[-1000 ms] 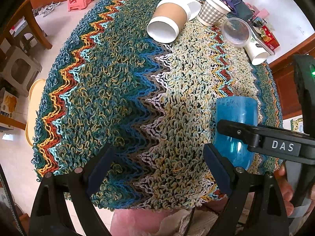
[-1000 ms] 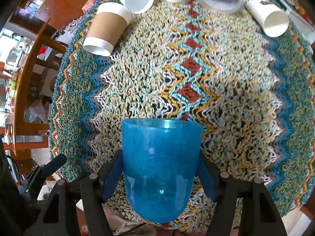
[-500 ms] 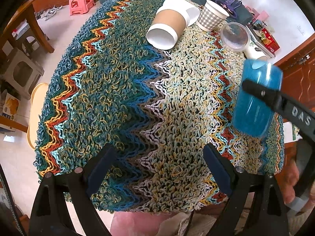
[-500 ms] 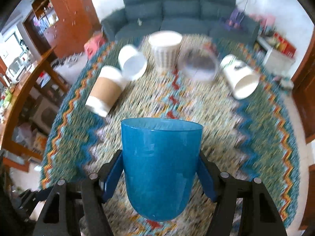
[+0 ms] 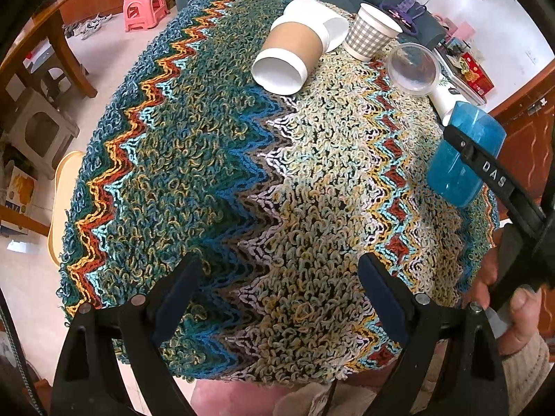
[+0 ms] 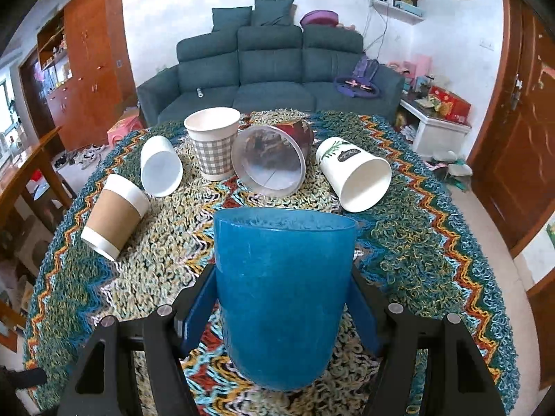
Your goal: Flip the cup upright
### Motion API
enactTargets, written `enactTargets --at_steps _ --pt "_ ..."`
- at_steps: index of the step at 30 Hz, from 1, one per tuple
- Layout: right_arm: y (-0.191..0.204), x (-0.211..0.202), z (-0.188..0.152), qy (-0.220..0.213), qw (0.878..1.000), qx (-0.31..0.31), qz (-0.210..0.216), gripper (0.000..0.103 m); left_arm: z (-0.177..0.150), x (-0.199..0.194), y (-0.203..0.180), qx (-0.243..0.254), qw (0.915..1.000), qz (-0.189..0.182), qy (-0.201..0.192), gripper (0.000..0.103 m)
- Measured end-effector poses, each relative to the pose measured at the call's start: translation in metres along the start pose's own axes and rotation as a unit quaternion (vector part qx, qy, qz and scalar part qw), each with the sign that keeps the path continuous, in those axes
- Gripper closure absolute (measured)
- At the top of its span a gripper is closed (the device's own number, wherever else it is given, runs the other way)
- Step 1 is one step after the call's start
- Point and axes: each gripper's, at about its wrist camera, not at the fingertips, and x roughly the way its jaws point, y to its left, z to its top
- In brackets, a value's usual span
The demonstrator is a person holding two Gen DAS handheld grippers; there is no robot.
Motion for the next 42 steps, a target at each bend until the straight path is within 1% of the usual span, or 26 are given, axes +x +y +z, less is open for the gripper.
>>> enactTargets --at_steps 3,5,11,15,19,20,22,27,30,36,42 --pt "-0.009 0.004 -0.012 0.003 1.000 -0.003 0.005 0.032 0.000 0.001 -0.003 0.004 1.0000 -0.003 -0.001 0.010" --pt "-0.013 0.000 -0.020 -0.008 1.000 -0.004 0.011 0.032 0.000 0.001 -0.005 0.006 1.0000 -0.003 -0.001 0.010" --pt "-0.006 -0.022 -0.038 -0.014 0.999 -0.048 0.014 0.032 -0.003 -0.004 -0.007 0.006 1.0000 -0.003 -0.007 0.010" --pt "-0.005 -0.030 -0.046 -0.004 0.998 -0.057 0.018 0.032 -0.005 -0.009 -0.013 0.013 0.9998 -0.003 -0.013 0.010" --pt "-0.002 -0.036 -0.050 -0.005 0.997 -0.077 0.006 0.030 -0.007 -0.012 -0.017 0.018 0.9997 -0.002 -0.016 0.010" --pt "-0.001 -0.037 -0.051 -0.004 0.997 -0.081 0.005 0.029 -0.007 -0.013 -0.018 0.019 0.9997 -0.002 -0.018 0.010" --pt "0.000 -0.040 -0.051 -0.001 0.996 -0.085 0.009 0.026 -0.008 -0.016 -0.020 0.021 0.9995 -0.001 -0.021 0.010" --pt "-0.004 -0.052 -0.050 0.005 0.997 -0.079 0.018 0.026 -0.010 -0.021 -0.026 0.029 0.9992 0.001 -0.029 0.010" --pt "-0.009 -0.063 -0.047 0.000 0.997 -0.070 0.025 0.026 -0.011 -0.025 -0.029 0.034 0.9988 0.003 -0.034 0.010" --pt "-0.020 -0.098 -0.039 -0.014 0.997 -0.057 0.041 0.026 -0.013 -0.037 -0.037 0.045 0.9975 0.011 -0.053 0.010" --pt "-0.022 -0.132 -0.023 -0.023 0.997 -0.058 0.038 0.026 -0.009 -0.061 -0.049 0.058 0.9942 0.027 -0.087 0.010"
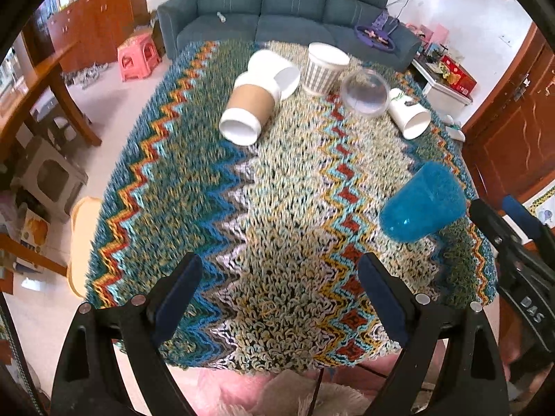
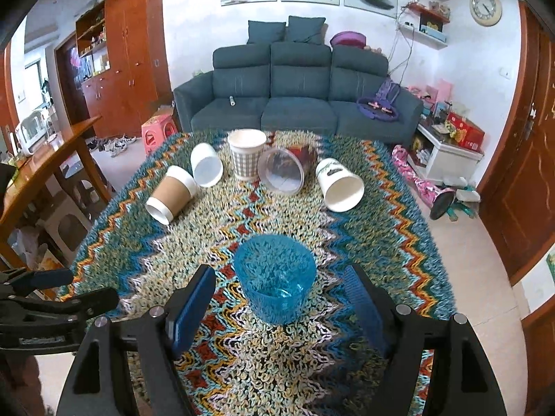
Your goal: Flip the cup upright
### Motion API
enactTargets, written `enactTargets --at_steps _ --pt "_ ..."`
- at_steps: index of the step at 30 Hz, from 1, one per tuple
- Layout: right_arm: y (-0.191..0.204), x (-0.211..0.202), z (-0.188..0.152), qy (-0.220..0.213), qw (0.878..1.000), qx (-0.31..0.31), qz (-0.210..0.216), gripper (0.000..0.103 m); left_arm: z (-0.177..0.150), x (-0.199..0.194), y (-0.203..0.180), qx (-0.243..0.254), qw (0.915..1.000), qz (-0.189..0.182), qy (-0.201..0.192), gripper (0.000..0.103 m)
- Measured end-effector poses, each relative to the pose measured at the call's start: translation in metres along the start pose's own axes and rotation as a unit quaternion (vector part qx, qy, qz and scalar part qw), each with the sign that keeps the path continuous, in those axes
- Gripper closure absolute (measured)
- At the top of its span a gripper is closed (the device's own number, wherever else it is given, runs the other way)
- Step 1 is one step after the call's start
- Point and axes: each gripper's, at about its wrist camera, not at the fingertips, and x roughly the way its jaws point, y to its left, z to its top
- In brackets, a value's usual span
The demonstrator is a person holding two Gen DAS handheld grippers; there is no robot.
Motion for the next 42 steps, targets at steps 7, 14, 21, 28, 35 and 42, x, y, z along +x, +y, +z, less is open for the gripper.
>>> enactTargets --at_steps 7,14,21,28,35,42 --pt "0.003 -0.034 0.026 0.013 1.000 0.015 0.002 0.026 0.018 -0.043 -0.014 0.019 0.9987 0.007 -0.047 0.010" --pt "0.005 -0.066 0.044 0.006 1.000 0.023 0.000 0.026 0.028 -0.081 -0.021 0.019 0.9964 0.008 -0.082 0.010" --pt "0.003 -0.086 0.055 -0.013 1.000 0.028 -0.006 0.026 0.033 -0.101 -0.027 0.018 0.9951 0.016 -0.095 0.010" --pt "0.000 -0.094 0.064 -0.027 0.999 0.028 -0.008 0.023 0.041 -0.110 -0.032 0.011 0.9943 0.028 -0.102 0.010" --pt "-0.005 -0.095 0.072 -0.033 0.999 0.036 -0.011 0.023 0.047 -0.115 -0.035 0.006 0.9934 0.040 -0.107 0.010" --pt "-0.006 -0.095 0.078 -0.037 0.999 0.038 -0.012 0.023 0.050 -0.115 -0.037 0.004 0.9932 0.046 -0.107 0.010"
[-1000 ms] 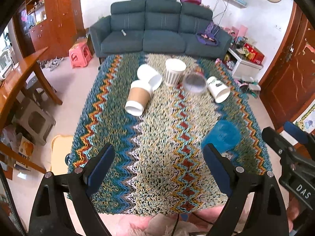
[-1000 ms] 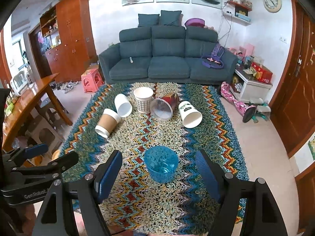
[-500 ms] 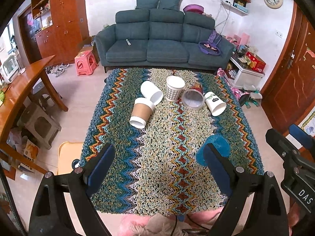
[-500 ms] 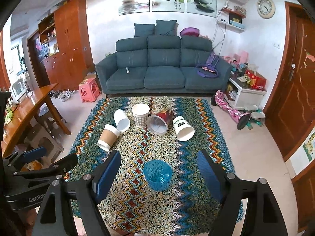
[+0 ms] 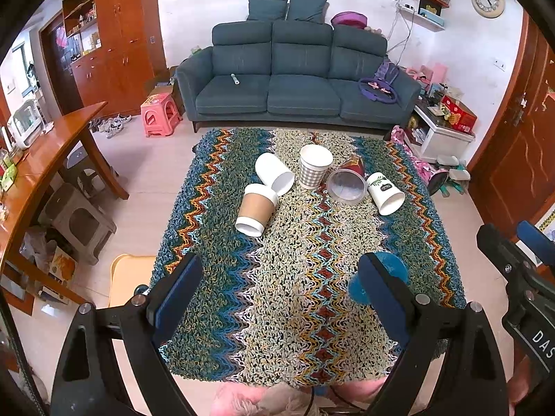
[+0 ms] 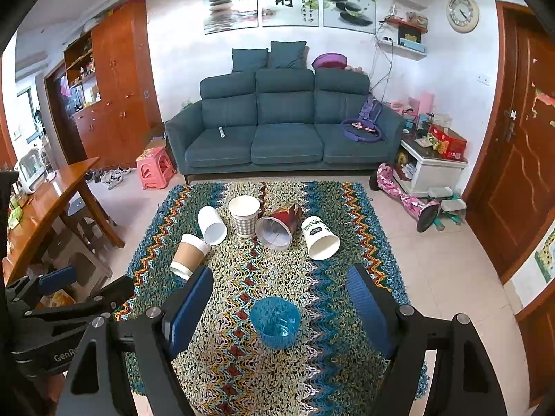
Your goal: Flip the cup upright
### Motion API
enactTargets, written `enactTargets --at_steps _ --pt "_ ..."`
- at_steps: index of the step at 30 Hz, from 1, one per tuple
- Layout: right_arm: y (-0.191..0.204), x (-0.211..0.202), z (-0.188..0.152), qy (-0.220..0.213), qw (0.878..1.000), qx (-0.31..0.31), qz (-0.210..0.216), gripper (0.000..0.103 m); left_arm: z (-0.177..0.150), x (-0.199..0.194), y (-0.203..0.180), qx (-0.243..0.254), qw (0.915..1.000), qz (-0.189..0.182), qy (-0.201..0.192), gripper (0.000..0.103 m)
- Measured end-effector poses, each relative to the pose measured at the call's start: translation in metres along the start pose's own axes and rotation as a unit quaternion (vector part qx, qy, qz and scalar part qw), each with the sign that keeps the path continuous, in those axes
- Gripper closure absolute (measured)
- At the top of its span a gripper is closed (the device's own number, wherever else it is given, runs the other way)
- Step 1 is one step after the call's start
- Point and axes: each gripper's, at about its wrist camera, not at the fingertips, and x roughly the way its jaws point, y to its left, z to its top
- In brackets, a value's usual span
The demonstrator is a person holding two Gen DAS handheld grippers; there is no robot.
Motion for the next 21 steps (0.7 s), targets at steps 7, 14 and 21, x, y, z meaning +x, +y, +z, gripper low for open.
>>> enactTargets --at_steps 7,14,21 --pt "0.0017 0.0023 0.0024 0.004 1.000 -0.003 -0.005 0.023 0.0014 0.0018 0.0000 -0.002 1.0000 0.001 0.001 0.010" --pt "0.0020 0.0032 0.0042 0.007 1.000 -0.003 -0.007 0.023 0.0023 0.0043 0.0020 -0.007 0.9999 0.007 0.005 0.010" --pt "0.0020 0.0036 0.0048 0.008 1.000 -0.003 -0.009 0.023 0.0019 0.0046 0.0033 -0.008 0.9999 0.008 0.005 0.010"
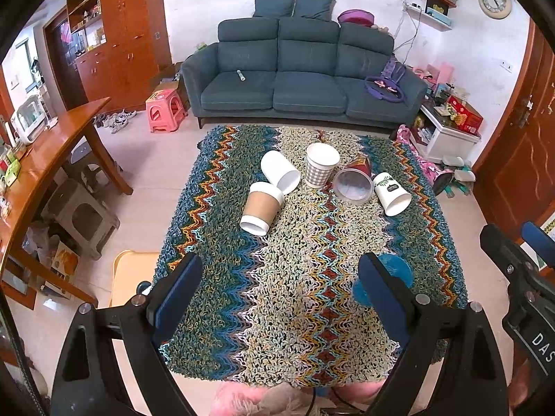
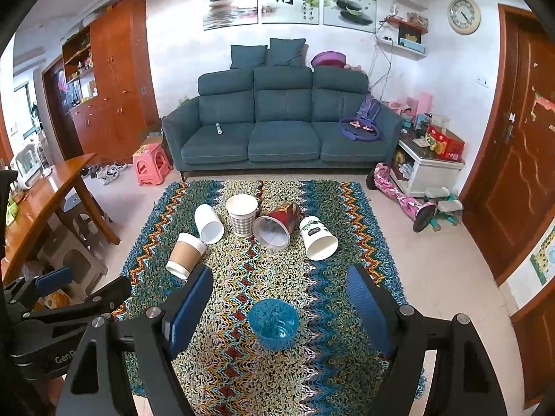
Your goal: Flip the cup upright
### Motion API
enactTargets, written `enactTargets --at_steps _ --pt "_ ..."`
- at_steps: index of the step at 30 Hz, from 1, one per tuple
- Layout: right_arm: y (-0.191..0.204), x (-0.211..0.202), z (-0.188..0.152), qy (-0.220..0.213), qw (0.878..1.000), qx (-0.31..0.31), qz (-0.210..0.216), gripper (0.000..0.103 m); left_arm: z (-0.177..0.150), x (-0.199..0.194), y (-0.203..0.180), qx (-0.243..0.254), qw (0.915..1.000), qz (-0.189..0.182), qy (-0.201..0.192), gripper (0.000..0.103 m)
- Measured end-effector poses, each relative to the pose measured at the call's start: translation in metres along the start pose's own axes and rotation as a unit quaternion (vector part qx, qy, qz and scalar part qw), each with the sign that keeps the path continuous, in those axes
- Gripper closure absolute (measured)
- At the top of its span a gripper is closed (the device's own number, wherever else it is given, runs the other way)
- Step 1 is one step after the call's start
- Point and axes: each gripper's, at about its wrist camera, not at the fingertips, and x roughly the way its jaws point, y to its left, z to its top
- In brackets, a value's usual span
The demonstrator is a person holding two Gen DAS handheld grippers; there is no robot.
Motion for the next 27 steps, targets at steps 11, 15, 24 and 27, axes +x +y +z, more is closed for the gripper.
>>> enactTargets --at_steps 11,15,24,27 --pt "0.0001 0.0009 -0.0001 0.003 1.000 -0.001 -0.001 0.023 -0.0008 0.0007 0.0026 0.000 1.0000 0.004 -0.001 0.010" --pt "0.0005 0.0012 -0.0002 0.004 1.000 -0.001 -0.002 0.023 -0.0007 0.0008 0.0031 0.001 1.0000 0.006 -0.002 0.010" --pt "-0.0001 0.0006 -0.0012 0.005 1.000 -0.002 -0.003 0.023 0.0001 0.0013 0.0054 0.001 1.0000 0.008 -0.003 0.010" --pt "-0.0012 0.0000 -0.0016 0.005 1.000 -0.003 -0.004 0.023 0.0001 0.0014 0.0054 0.001 1.0000 0.007 -0.003 0.010"
